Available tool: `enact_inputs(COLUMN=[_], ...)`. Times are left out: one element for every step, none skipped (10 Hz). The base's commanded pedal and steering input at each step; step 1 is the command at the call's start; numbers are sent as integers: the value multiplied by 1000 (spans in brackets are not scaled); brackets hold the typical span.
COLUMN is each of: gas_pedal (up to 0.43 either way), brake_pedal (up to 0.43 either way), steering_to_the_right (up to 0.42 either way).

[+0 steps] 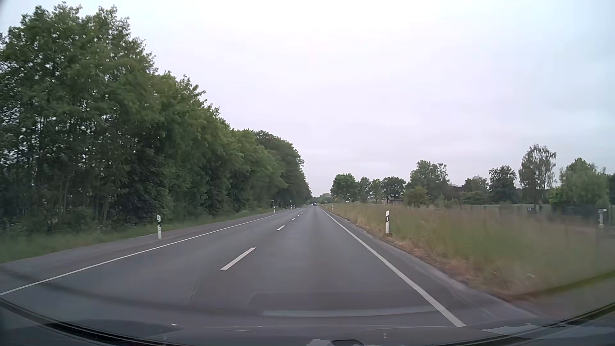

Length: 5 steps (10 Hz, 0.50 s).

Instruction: Follow the waypoints while adhering to traffic rules and regulations

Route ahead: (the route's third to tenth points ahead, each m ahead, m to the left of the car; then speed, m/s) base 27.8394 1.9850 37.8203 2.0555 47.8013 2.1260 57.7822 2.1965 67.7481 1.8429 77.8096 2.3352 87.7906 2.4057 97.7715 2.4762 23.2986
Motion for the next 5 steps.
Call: enact_inputs(gas_pedal=[220,228,228,228,228], brake_pedal=[0,0,0,0,0], steering_to_the_right=[-1,-1,-1,-2,-3])
